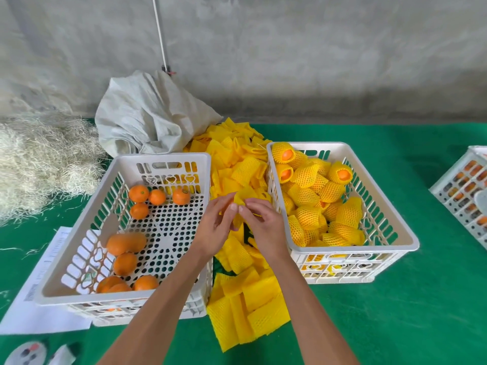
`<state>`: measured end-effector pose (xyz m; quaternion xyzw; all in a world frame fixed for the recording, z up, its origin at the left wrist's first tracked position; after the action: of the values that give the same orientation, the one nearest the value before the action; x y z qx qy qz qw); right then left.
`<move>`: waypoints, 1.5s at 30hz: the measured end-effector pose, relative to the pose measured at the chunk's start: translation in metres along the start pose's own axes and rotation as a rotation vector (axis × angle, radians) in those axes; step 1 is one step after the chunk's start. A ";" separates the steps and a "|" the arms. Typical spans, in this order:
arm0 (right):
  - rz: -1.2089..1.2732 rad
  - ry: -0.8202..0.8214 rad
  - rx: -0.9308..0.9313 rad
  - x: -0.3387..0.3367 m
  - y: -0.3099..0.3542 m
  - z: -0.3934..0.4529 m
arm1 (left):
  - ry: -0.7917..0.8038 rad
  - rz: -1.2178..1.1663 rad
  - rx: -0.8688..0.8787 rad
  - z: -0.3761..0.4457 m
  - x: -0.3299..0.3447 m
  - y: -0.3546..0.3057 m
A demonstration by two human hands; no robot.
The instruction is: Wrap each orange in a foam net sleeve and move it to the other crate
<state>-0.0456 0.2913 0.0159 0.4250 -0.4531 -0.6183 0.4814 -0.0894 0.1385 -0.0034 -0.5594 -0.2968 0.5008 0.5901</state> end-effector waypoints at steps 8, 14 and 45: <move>0.038 -0.045 0.130 -0.008 -0.018 -0.002 | 0.053 -0.036 -0.036 0.002 0.005 0.003; 0.434 -0.101 0.280 -0.011 -0.035 -0.011 | 0.049 0.049 -0.022 0.004 0.004 0.007; 0.998 -0.202 0.692 -0.002 -0.060 -0.043 | 0.158 0.406 0.028 0.001 0.023 0.004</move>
<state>-0.0165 0.2938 -0.0523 0.2326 -0.8151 -0.1727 0.5017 -0.0839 0.1592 -0.0115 -0.6370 -0.1240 0.5679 0.5064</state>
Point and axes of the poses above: each hand's wrist, its own z-axis towards the middle knuckle, its own x-axis out of the palm, y = z × x, the point moved 9 cm from there along z, towards the middle knuckle, and after that the axes turned 8 degrees about y, right-handed, at the moved point
